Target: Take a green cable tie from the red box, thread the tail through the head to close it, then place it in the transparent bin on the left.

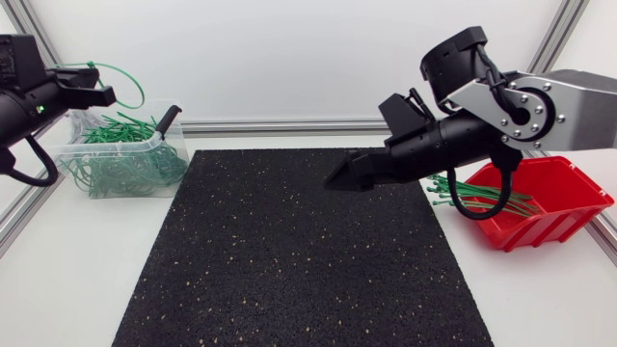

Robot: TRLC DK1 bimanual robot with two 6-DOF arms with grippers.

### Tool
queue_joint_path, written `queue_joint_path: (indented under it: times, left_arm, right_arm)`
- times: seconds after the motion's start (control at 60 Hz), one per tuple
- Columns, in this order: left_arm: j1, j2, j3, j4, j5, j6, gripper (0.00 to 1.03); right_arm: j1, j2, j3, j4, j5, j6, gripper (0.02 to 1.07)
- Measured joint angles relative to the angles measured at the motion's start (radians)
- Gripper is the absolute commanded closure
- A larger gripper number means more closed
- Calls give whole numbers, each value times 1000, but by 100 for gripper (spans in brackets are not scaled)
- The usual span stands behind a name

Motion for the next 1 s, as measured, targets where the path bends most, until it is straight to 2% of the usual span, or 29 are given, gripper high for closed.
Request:
queue_joint_path:
  times: [0.183, 0.267, 0.367, 0.433, 0.517, 0.533, 0.55, 0.733, 1.0]
  left_arm:
    - [96, 190, 188, -2, -68, -45, 99]
    - [124, 275, 240, 0, -106, -48, 99]
    - [152, 385, 313, -48, -150, -48, 96]
    - [163, 450, 342, -39, -185, -47, 76]
    - [168, 493, 350, -69, -211, -40, 17]
    - [167, 497, 350, -81, -216, -39, 8]
    - [167, 500, 349, -90, -223, -39, 4]
    - [145, 456, 321, -130, -259, -35, 4]
    - [93, 165, 117, -156, -257, -35, 4]
  right_arm:
    - [-5, -92, -66, 45, 97, -55, 5]
    - [-13, -113, -86, 45, 117, -70, 5]
    - [-35, -135, -111, 45, 124, -86, 5]
    - [-46, -151, -127, 44, 124, -92, 5]
    - [-56, -180, -142, 40, 124, -94, 5]
    - [-57, -186, -145, 40, 124, -95, 5]
    - [-58, -193, -147, 40, 124, -96, 5]
    - [-93, -267, -171, 29, 153, -138, 5]
    - [-260, -363, -223, 29, 199, -228, 5]
